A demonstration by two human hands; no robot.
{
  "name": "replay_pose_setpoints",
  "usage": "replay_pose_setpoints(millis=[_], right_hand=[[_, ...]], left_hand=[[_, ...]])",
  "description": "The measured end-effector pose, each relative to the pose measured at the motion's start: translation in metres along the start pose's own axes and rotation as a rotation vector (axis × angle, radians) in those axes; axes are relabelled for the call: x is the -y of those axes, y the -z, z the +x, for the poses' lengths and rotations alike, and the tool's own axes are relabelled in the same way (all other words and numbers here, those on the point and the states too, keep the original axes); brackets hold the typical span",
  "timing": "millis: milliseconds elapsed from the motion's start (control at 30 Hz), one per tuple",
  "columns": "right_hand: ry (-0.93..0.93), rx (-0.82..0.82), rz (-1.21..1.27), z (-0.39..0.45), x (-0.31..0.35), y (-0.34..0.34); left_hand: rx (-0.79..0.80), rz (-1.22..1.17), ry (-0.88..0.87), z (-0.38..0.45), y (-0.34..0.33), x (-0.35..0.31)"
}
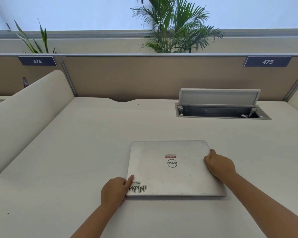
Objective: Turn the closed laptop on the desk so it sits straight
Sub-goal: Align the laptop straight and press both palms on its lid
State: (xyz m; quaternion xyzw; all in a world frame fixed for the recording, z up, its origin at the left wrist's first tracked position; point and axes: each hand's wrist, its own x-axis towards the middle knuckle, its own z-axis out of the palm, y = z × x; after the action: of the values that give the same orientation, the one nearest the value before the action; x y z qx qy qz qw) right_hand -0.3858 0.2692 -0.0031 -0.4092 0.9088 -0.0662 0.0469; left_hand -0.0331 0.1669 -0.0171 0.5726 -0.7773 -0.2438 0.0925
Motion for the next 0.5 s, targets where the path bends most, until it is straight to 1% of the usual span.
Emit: replay_pose_setpoints(millis=[100,200,333,500], right_hand=[[0.003,-0.023,-0.023,-0.006,0.000,0.000],[-0.016,-0.046,-0.027,-0.011,0.000,0.000],[-0.033,-0.058,0.013,-0.019,-0.003,-0.003],[-0.050,-0.080,0.035,-0.024,-0.006,-0.006]], left_hand=[[-0.061,0.088,0.000,-0.003,0.000,-0.003],[-0.090,0.134,0.001,-0.004,-0.003,-0.005],[-0.132,0.163,0.019,-0.006,-0.008,-0.005],[-0.143,0.173,0.039,-0.004,-0.009,-0.007]])
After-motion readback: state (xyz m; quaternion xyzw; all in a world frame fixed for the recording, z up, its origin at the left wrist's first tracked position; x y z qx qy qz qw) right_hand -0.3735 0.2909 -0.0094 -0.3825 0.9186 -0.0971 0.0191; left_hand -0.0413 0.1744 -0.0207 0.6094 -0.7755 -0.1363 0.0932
